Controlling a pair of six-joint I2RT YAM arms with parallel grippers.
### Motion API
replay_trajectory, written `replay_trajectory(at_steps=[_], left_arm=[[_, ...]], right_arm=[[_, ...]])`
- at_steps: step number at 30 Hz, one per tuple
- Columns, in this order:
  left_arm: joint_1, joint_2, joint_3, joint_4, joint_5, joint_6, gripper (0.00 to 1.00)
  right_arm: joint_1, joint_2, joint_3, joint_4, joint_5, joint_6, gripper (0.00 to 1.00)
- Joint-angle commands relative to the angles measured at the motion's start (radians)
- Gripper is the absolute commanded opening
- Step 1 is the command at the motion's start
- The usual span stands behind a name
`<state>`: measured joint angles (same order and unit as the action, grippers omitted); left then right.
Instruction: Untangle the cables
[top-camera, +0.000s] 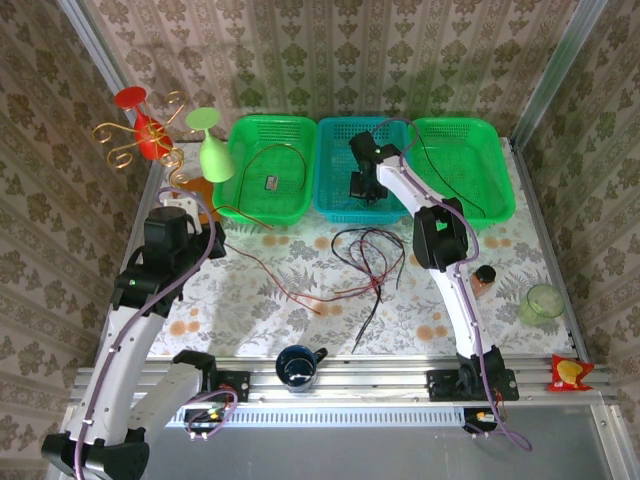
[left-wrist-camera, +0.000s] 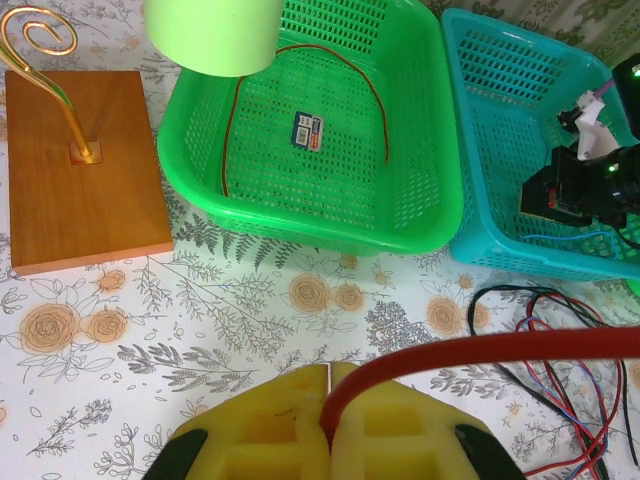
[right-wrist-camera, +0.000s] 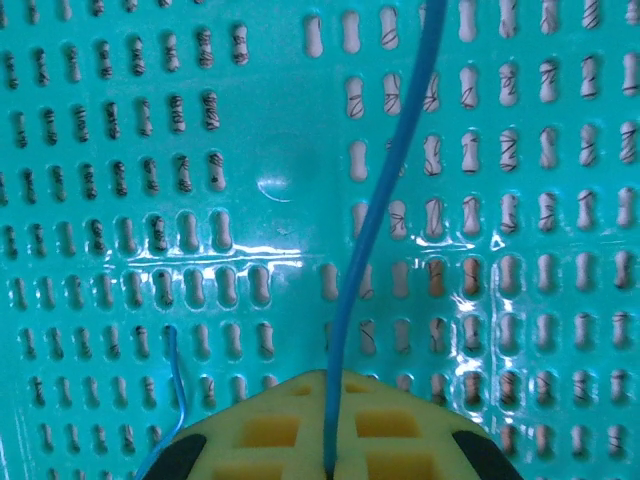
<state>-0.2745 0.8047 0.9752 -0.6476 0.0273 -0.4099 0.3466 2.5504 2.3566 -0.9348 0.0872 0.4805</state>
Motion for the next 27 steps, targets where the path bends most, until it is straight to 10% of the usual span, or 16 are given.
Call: replay_trajectory(at_steps=[1,6,11,27], left_arm=[[-0.006,-0.015,-0.004,-0.009,0.001,-0.017,0.00],[-0.006,-0.008,0.013,-0.014,-0.001,-0.015,0.00],[-0.007,0.003,0.032,-0.016,-0.007,-0.010,0.00],[-0.076,0.267,0.521,-0.105,-0.092,0.091,0.00]], right_arm=[[-0.006,-0.031,0.064,-0.041,0.054,-0.058,0.00],[-0.027,-0.060,0.165,-0.063,0.024,-0.084,0.46],[-0.086,-0.115,0.296,-0.105,-0.107,-0.056,0.70],[-0.112,-0.415,0.189,-0.185,-0.178,-0.054,0.87]])
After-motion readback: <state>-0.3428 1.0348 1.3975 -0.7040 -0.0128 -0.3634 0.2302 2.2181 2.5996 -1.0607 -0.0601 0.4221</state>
